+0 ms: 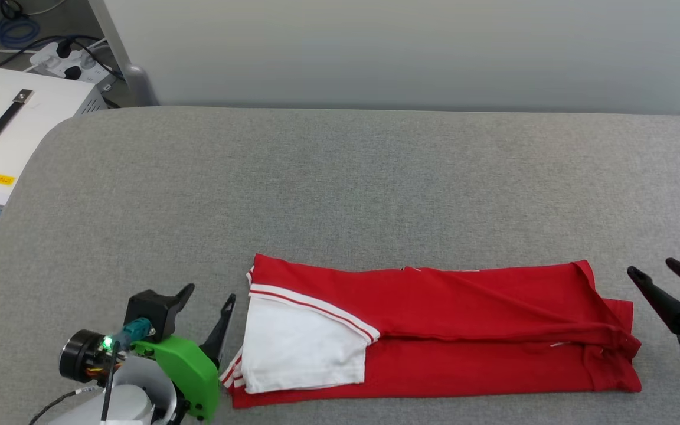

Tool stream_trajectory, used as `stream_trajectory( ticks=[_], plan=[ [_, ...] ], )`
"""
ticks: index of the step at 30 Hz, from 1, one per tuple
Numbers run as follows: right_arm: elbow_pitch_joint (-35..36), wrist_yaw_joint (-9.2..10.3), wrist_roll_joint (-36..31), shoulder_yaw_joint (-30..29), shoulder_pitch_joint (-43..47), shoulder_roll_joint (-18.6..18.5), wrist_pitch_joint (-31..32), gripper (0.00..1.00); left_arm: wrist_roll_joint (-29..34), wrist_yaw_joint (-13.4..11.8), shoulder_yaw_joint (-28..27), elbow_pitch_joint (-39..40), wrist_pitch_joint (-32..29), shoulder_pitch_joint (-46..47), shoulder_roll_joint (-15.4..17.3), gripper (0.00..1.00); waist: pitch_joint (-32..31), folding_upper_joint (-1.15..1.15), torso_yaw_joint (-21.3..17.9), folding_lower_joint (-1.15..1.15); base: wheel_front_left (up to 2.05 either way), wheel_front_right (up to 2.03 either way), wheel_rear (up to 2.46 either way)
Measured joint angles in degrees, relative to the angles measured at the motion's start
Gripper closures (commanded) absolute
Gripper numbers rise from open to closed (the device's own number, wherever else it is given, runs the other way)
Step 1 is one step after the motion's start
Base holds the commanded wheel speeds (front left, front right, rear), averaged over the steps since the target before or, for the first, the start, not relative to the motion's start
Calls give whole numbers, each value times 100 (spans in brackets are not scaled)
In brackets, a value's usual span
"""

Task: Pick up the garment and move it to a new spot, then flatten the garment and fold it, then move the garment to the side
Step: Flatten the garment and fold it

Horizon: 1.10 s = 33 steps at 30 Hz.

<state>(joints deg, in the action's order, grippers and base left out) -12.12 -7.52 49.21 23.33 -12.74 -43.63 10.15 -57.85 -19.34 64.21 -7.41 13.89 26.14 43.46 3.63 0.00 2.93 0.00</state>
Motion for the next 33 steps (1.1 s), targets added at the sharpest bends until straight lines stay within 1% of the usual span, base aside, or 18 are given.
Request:
stream_trajectory(
  ticks=[2,4,6,9,14,18,22,27,29,33],
  plan=[
    [123,0,40,-123,-1,-126,316,0,209,-243,-230,60,63,-79,-36,0,5,0,40,0,0,0,0],
    [185,0,233,-166,-1,-210,725,0,399,-414,-479,116,71,-162,-83,0,25,0,74,0,0,0,0],
    [197,0,424,-193,-2,-283,1170,0,703,-542,-856,254,77,-290,-207,0,60,0,117,0,0,0,0],
    [174,0,656,-218,-16,-367,1702,0,1170,-641,-1325,398,77,-534,-387,0,130,0,175,0,0,0,0],
    [67,0,676,-204,-186,-330,2072,0,1756,-660,-2015,522,77,-948,-676,0,285,0,288,0,0,0,0],
    [-157,0,631,-71,-375,-201,2191,0,2256,-609,-2572,545,77,-1181,-1012,0,430,0,399,0,0,0,0],
    [-461,0,508,170,-496,-108,2220,0,2750,-482,-3126,588,77,-1354,-1383,0,562,0,538,0,0,0,0],
    [-848,2,523,417,-535,57,2213,0,3164,-176,-3650,567,77,-1601,-1828,0,708,0,695,1,0,0,0],
    [-846,7,584,547,-550,56,2214,0,3285,-30,-3854,514,77,-1717,-2018,0,759,0,750,0,0,0,0],
    [-768,45,912,681,-582,86,2186,0,3559,199,-4222,438,77,-1900,-2297,0,827,0,799,0,0,0,0]
  ],
)
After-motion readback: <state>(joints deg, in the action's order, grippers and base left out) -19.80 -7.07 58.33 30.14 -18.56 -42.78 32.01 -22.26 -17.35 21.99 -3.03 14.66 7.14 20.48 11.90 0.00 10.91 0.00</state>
